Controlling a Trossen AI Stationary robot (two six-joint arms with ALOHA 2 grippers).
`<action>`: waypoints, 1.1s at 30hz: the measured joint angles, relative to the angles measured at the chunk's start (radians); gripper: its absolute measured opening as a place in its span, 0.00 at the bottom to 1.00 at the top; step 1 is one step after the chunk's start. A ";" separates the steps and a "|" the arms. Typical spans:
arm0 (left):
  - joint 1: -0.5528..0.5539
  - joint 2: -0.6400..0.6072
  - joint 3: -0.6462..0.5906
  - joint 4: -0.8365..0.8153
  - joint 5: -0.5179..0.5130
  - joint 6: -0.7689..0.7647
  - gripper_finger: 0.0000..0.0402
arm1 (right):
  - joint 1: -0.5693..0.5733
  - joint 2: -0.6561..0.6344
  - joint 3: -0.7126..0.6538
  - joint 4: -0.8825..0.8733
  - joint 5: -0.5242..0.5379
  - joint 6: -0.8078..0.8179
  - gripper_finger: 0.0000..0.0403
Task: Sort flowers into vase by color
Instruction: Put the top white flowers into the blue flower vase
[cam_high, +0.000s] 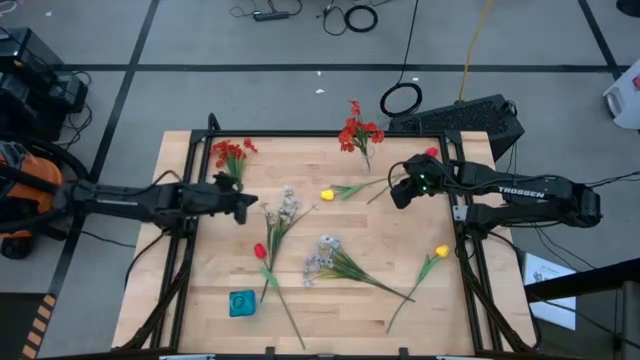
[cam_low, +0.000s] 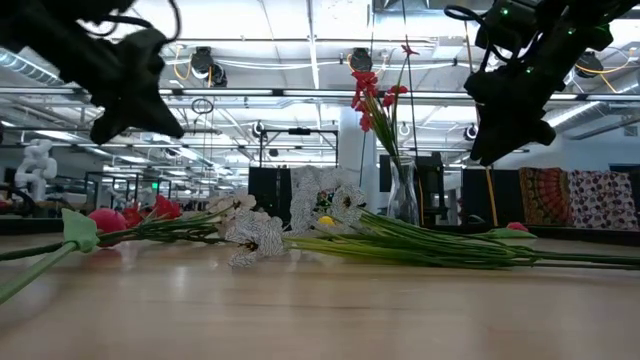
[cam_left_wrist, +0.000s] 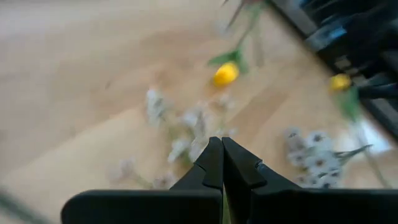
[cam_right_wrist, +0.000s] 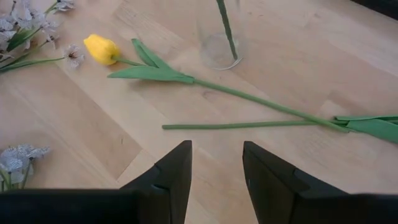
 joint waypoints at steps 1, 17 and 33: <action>0.000 0.047 0.034 -0.030 0.002 -0.032 0.00 | 0.000 0.000 0.000 0.000 0.004 0.000 0.33; 0.023 0.419 0.140 0.115 -0.057 -0.021 0.24 | 0.000 0.000 0.000 -0.007 0.048 -0.023 0.33; -0.044 0.479 0.313 -0.038 -0.052 0.083 0.38 | 0.000 0.000 0.000 -0.013 0.049 -0.027 0.33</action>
